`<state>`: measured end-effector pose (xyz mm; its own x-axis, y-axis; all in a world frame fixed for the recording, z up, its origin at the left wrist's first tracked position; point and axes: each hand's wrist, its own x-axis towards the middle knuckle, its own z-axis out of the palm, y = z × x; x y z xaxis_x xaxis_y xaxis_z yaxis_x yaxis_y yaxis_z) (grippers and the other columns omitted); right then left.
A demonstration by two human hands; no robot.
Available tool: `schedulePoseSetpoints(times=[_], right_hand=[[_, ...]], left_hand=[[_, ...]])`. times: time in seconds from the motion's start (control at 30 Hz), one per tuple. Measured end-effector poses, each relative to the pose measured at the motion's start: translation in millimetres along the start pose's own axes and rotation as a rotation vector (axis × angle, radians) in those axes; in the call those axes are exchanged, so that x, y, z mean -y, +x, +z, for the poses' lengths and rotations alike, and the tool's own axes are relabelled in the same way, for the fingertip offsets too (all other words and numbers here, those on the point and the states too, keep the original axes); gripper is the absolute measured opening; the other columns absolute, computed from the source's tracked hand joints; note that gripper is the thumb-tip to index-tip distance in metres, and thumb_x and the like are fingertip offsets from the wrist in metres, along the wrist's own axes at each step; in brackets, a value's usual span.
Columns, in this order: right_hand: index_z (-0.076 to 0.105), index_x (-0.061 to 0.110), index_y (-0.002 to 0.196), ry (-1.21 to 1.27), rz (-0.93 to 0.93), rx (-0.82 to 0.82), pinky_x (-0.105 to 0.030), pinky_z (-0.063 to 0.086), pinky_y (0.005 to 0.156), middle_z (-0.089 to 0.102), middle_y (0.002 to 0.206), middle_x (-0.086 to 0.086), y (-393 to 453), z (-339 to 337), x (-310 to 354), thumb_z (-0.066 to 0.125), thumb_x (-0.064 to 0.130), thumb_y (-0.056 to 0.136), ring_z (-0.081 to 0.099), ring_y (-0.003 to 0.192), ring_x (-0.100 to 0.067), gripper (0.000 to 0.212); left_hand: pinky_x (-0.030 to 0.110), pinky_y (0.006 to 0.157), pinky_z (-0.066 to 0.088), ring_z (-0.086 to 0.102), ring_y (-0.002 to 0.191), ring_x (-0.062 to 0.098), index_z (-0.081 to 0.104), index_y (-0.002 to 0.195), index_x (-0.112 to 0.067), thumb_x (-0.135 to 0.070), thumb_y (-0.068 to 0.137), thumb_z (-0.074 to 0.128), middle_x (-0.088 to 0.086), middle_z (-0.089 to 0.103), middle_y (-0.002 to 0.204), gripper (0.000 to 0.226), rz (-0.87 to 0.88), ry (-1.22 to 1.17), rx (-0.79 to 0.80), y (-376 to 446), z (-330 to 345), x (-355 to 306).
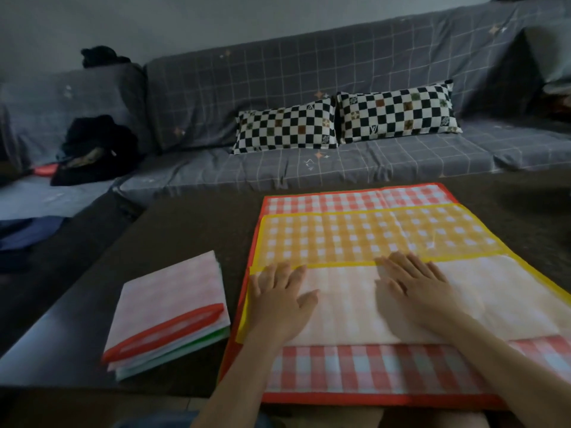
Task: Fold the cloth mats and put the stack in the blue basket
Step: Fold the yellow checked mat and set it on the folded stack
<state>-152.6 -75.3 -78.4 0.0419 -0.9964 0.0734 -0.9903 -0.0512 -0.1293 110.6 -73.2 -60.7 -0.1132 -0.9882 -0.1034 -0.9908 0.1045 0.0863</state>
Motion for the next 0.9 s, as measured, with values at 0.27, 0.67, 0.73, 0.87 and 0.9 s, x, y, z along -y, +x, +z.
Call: schedulePoseSetpoints(times=[0.27,0.67,0.73,0.87,0.9], right_hand=[[0.004,0.045,0.146,-0.010,-0.002,0.013,-0.035,0.005,0.117,0.003,0.158,0.012,-2.1,-3.4,1.2,-0.019,0.058,0.063,0.001,0.146,-0.011,0.087],[0.018,0.032,0.148,0.096,-0.057,0.011,-0.036,-0.001,0.118,0.009,0.159,0.001,14.6,-42.7,4.9,0.024,0.042,0.100,0.001,0.147,-0.016,0.049],[0.021,0.031,0.148,0.115,-0.050,0.006,-0.036,-0.001,0.119,0.011,0.158,0.002,28.3,-48.8,2.7,0.023,0.043,0.100,0.002,0.147,-0.015,0.049],[0.023,0.030,0.147,0.084,-0.043,0.020,-0.036,0.000,0.119,0.014,0.158,0.001,65.6,-52.0,-12.1,0.024,0.041,0.100,0.006,0.146,-0.015,0.048],[0.023,0.030,0.148,0.076,-0.042,0.027,-0.035,0.000,0.118,0.014,0.158,0.001,76.3,-51.0,-16.1,0.025,0.040,0.101,0.007,0.146,-0.014,0.048]], left_hand=[[0.056,0.115,-0.011,-0.019,0.145,0.022,-0.004,0.149,-0.043,-0.070,0.090,0.008,-0.005,-0.011,0.160,0.066,-0.004,0.002,0.001,0.3,-1.1,0.8],[0.052,0.115,-0.007,0.004,0.147,0.014,0.029,0.147,-0.034,-0.048,0.100,0.025,-0.005,0.011,0.160,0.049,0.094,-0.187,-0.031,16.4,-43.8,-49.3],[0.054,0.115,-0.006,0.010,0.147,0.016,0.038,0.144,-0.031,-0.043,0.101,0.028,-0.002,0.019,0.159,0.045,0.137,-0.209,-0.080,32.7,-47.7,-63.2],[0.057,0.115,-0.001,0.019,0.144,0.015,0.045,0.138,-0.027,-0.037,0.101,0.031,-0.001,0.032,0.153,0.041,0.176,-0.212,-0.111,77.8,-50.0,-85.9],[0.056,0.115,0.000,0.020,0.144,0.014,0.046,0.138,-0.027,-0.036,0.101,0.031,-0.002,0.034,0.152,0.040,0.181,-0.218,-0.117,90.2,-48.8,-90.2]])
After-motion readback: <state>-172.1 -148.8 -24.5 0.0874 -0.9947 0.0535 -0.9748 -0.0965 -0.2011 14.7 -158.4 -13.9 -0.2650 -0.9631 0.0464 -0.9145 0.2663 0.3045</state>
